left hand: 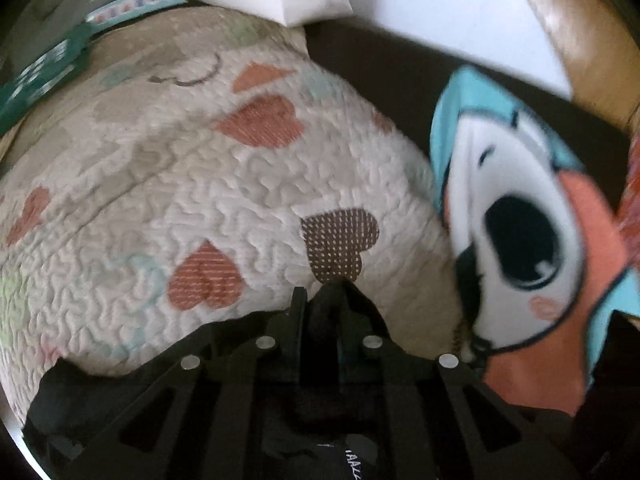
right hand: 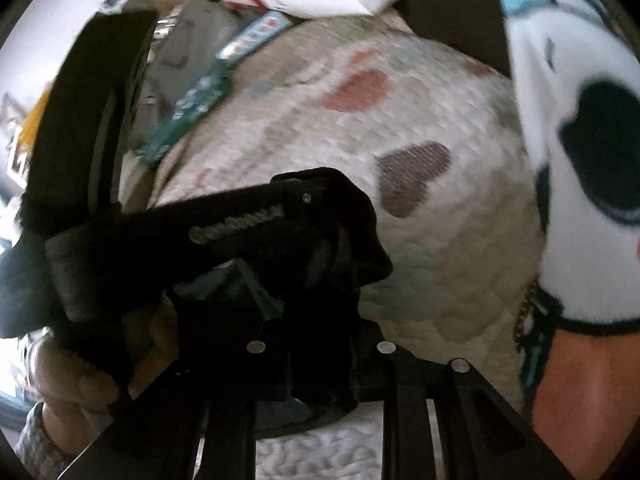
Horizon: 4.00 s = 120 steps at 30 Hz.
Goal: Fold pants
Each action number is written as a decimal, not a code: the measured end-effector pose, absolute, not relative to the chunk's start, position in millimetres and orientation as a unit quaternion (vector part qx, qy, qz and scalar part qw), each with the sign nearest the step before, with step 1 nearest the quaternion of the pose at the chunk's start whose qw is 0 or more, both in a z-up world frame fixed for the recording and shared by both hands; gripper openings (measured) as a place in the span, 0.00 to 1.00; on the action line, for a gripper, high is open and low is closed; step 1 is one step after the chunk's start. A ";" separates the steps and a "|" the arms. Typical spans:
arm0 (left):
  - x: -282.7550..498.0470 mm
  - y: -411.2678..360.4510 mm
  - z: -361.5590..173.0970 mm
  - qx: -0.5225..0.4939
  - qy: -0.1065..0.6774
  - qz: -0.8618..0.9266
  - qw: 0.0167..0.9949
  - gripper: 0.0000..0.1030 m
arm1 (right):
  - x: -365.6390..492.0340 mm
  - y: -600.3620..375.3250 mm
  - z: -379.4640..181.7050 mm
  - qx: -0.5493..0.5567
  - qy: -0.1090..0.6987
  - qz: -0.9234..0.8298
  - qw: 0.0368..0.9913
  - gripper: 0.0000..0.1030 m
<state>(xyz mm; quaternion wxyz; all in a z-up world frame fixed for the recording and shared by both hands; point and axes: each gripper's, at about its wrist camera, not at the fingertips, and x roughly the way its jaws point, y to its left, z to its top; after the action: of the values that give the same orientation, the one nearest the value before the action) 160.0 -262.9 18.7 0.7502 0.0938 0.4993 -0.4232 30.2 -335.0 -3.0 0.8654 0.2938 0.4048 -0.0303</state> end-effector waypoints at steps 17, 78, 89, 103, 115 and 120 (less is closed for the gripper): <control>193.6 -4.7 43.0 -0.163 0.489 -0.329 0.791 0.11 | 78.8 -126.8 36.6 0.106 0.446 0.165 0.873 0.21; 175.9 102.7 -42.7 -0.267 0.545 -0.135 0.783 0.51 | 88.1 -226.5 -16.1 0.181 0.499 0.049 0.846 0.79; 169.6 79.4 -41.0 -0.258 0.528 -0.167 0.791 0.71 | 114.6 -230.9 -26.1 0.232 0.497 0.074 0.833 0.80; 159.0 37.5 -61.8 -0.182 0.552 -0.222 0.783 0.71 | 141.6 -223.7 -64.6 0.296 0.519 0.148 0.789 0.82; 161.8 24.1 -47.4 -0.141 0.531 -0.238 0.801 0.29 | 144.1 -217.5 -60.1 0.297 0.522 0.156 0.784 0.58; 159.1 20.1 -38.3 -0.120 0.515 -0.233 0.816 0.28 | 142.6 -213.5 -49.4 0.280 0.514 0.154 0.796 0.53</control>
<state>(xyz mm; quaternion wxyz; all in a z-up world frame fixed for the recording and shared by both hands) 159.1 20.1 -38.3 0.8157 -0.1201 0.5155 -0.2334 142.6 -213.5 -49.4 0.7964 0.2798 0.5135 0.1539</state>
